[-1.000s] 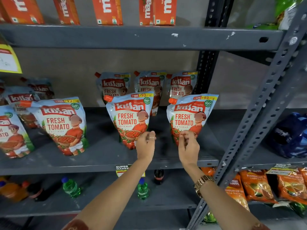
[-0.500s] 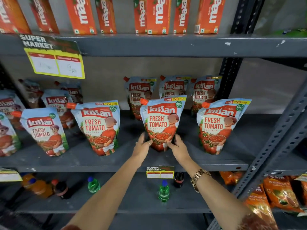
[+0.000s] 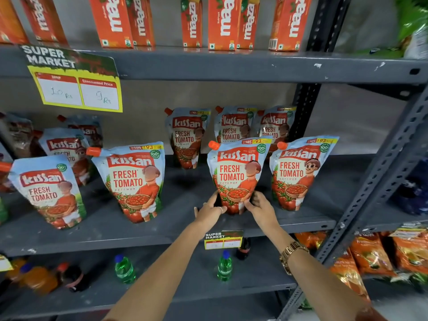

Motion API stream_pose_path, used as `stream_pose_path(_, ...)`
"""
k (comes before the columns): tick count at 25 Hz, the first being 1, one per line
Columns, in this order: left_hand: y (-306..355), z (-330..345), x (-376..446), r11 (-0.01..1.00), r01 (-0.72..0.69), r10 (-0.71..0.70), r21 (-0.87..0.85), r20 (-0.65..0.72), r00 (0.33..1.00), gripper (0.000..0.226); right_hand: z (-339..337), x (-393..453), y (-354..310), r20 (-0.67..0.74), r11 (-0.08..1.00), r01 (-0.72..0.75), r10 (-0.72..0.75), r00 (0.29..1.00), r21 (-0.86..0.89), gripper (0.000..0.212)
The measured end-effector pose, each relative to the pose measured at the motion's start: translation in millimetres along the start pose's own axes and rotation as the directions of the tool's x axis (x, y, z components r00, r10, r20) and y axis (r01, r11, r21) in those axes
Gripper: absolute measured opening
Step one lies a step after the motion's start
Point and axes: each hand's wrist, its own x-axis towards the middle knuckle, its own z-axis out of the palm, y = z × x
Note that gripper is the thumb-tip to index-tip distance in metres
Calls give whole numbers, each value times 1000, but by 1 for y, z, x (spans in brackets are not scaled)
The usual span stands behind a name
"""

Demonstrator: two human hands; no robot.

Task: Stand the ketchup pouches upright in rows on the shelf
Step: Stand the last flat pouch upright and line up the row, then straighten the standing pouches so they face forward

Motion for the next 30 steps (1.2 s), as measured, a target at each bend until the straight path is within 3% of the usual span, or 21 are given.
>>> stream_pose_path(5, 4, 10, -4, 1000, 0, -1, -18, -76, 997, 58, -2, -4, 1, 10, 998, 28, -28, 1000, -54, 43)
stream_pose_path(7, 4, 11, -7, 997, -21, 10, -78, -148, 989, 53, 1, -11, 1, -151, 989, 96, -113, 982, -111, 42)
stream_pose_path(9, 7, 9, -15, 973, -52, -5, -223, -248, 969, 46, 4, -21, -4, -312, 969, 188, -231, 921, -162, 26)
stream_pose_path(10, 8, 5, -20, 960, -61, -25, -274, -301, 953, 42, 7, -25, -7, -321, 958, 227, -273, 907, -175, 17)
stream_pose_path(13, 4, -14, -28, 942, -91, -77, -322, -475, 877, 32, 24, -31, -17, -226, 936, 302, -339, 913, -182, 7)
stream_pose_path(17, -5, -47, -43, 947, -218, -20, -235, -723, 691, 26, 56, -32, -29, -78, 926, 346, -360, 930, -151, 13)
stream_pose_path(21, -19, -89, -58, 961, -234, 8, -145, -835, 550, 23, 100, -31, -42, 218, 941, 321, -293, 931, -107, 29)
stream_pose_path(23, -30, -107, -62, 966, -229, 12, -122, -860, 510, 23, 123, -32, -47, 291, 957, 274, -238, 927, -91, 27)
stream_pose_path(25, -42, -124, -64, 975, -199, 22, -96, -855, 517, 26, 148, -33, -53, 339, 982, 178, -146, 929, -65, 31)
stream_pose_path(27, -51, -137, -65, 982, -158, 8, -99, -824, 567, 36, 169, -33, -59, 382, 996, 82, -63, 922, -33, 49)
stream_pose_path(30, -67, -155, -68, 952, -85, -148, -293, -687, 711, 58, 187, -36, -68, 452, 992, 87, -35, 891, -94, 70)
